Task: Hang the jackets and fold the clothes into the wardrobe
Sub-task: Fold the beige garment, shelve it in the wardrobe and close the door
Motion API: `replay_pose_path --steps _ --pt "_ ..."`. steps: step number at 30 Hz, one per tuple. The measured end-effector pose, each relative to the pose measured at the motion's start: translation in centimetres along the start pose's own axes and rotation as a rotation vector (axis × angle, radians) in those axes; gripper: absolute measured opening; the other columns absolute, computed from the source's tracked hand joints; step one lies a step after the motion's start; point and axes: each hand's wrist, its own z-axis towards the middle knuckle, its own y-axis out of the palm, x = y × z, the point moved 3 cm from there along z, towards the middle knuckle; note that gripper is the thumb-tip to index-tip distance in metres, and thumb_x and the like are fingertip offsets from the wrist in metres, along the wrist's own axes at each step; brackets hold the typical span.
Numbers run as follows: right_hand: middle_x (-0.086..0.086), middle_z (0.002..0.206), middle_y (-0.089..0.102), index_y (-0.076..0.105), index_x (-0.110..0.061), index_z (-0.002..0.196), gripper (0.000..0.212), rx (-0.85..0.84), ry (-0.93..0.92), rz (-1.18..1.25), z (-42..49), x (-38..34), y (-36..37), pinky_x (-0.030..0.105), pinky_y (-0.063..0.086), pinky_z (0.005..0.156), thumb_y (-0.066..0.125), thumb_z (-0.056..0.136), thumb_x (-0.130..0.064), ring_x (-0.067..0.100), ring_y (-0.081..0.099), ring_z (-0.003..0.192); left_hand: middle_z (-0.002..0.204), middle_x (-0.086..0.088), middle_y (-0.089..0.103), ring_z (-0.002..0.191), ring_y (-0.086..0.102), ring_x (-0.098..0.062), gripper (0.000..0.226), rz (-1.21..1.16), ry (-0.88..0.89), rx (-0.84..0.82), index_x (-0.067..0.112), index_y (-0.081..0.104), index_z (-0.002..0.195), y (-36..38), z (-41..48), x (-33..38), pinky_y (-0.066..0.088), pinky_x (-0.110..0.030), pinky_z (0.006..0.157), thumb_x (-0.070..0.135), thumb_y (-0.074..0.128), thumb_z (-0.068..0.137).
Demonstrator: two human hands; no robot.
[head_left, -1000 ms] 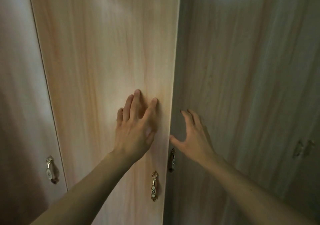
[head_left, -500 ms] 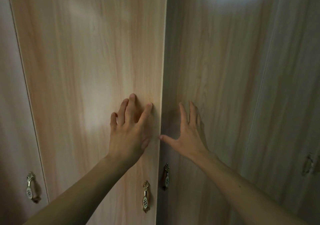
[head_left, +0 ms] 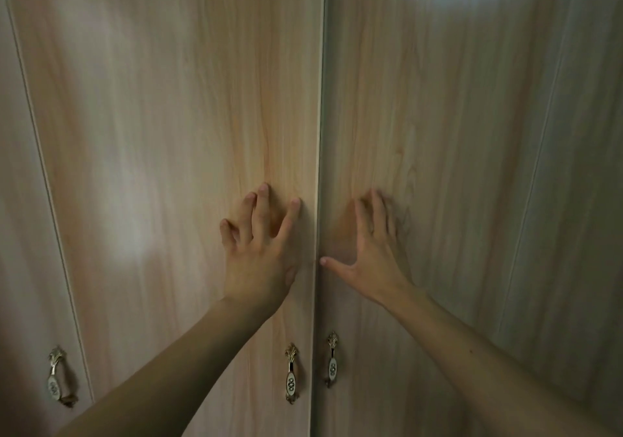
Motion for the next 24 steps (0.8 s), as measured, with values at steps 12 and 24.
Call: replay_pose_path --steps 12,24 --pt "0.020 0.161 -0.019 -0.010 -0.011 0.154 0.137 0.043 0.011 -0.218 1.1 0.6 3.4 0.057 0.012 0.120 0.088 0.063 -0.038 0.038 -0.020 0.148 0.164 -0.021 0.003 0.149 0.000 -0.039 0.112 0.005 -0.038 0.066 0.033 0.018 0.157 3.1 2.0 0.3 0.024 -0.072 0.108 0.039 0.085 0.067" --pt "0.016 0.162 -0.017 -0.007 -0.015 0.156 0.135 -0.001 -0.014 -0.236 0.6 1.2 2.4 0.052 0.011 0.121 0.085 0.064 -0.051 0.035 -0.015 0.150 0.162 -0.020 -0.011 0.148 -0.006 -0.040 0.110 0.051 -0.035 -0.005 0.035 0.003 0.156 2.1 1.9 0.8 0.022 -0.069 0.108 0.046 0.077 0.075"
